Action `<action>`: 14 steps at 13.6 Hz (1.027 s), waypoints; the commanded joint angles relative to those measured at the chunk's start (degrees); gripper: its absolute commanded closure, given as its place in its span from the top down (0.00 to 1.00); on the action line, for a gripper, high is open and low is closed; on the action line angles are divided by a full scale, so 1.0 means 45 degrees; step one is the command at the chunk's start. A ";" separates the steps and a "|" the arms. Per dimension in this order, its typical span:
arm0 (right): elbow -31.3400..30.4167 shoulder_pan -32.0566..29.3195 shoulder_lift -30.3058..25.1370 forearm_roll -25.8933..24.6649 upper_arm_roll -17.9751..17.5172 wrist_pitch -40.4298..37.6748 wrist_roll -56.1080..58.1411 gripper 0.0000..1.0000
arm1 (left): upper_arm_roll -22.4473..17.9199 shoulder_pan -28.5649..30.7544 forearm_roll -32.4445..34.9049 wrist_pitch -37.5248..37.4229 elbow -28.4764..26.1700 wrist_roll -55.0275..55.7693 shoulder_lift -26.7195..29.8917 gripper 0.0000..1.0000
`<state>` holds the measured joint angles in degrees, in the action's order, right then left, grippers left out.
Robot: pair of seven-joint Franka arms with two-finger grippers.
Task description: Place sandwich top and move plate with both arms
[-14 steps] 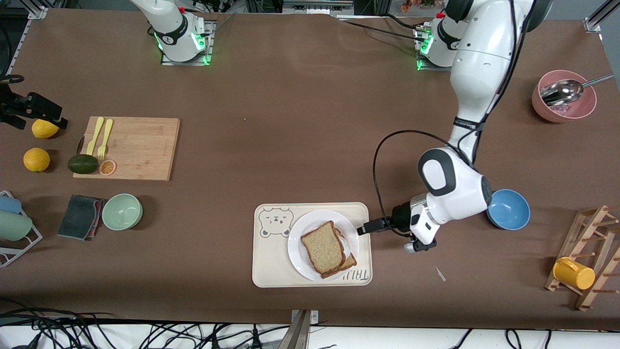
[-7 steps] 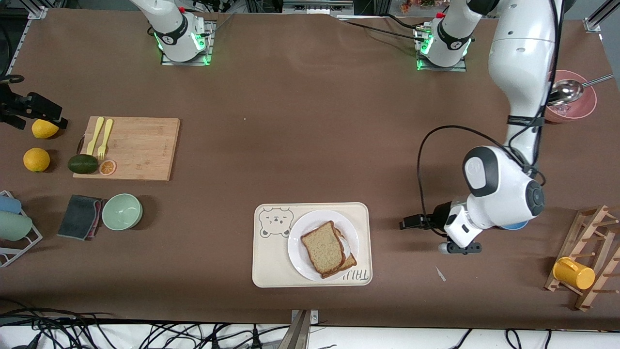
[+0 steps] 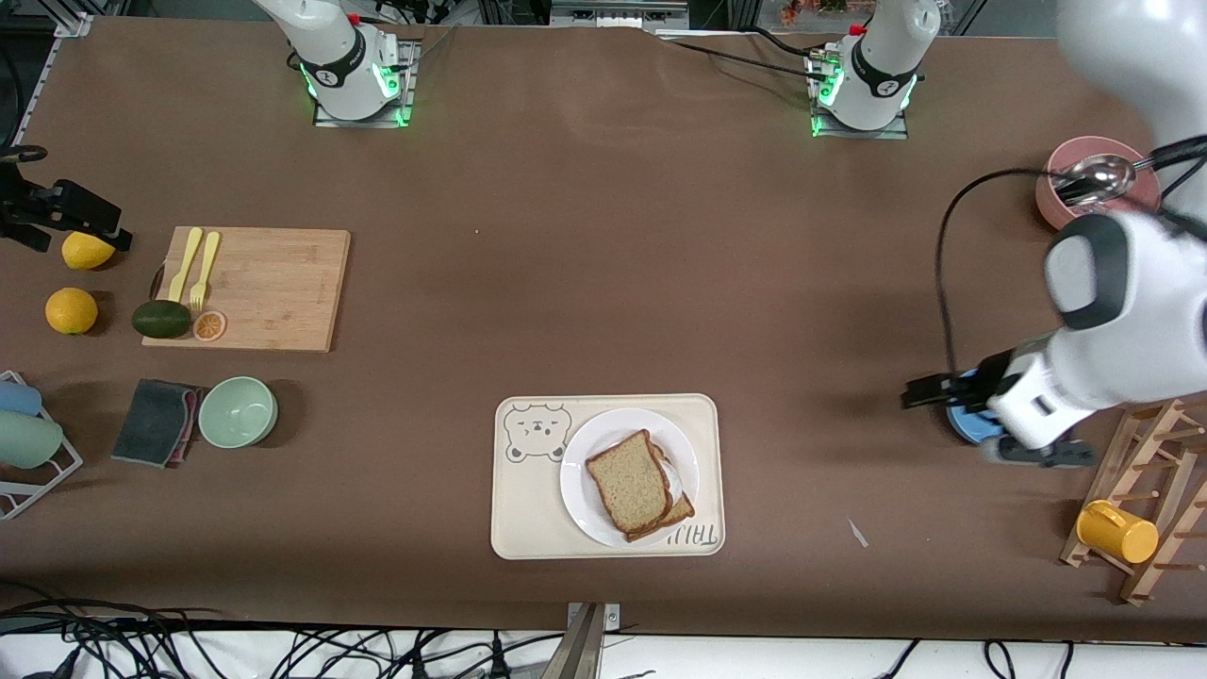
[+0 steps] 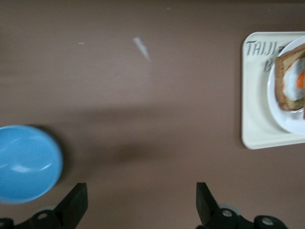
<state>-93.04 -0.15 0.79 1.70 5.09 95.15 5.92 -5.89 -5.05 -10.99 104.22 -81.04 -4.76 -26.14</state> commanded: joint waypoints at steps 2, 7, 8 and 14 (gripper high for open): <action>-0.0165 -0.0084 -0.0235 -0.0065 -0.0056 -0.0071 -0.0065 1.00 | 0.0118 0.0029 0.2030 -0.1397 -0.0527 0.0606 0.2034 1.00; -0.0165 -0.0084 -0.0255 -0.0046 -0.0056 -0.0090 -0.0045 1.00 | 0.0117 0.0029 0.2032 -0.2026 -0.0566 0.1135 0.3346 1.00; -0.0165 -0.0084 -0.0255 -0.0046 -0.0056 -0.0090 -0.0045 1.00 | 0.0176 0.0010 0.2032 -0.2046 -0.0528 0.1406 0.3386 1.00; -0.0165 -0.0084 -0.0255 -0.0065 -0.0056 -0.0090 -0.0123 1.00 | 0.0215 0.0010 0.2032 -0.2397 -0.0508 0.1331 0.3484 1.00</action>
<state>-93.04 -0.15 0.79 1.70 5.09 95.14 5.92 -5.10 -4.87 -3.89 94.11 -82.29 0.66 -12.12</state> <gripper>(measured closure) 0.000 0.000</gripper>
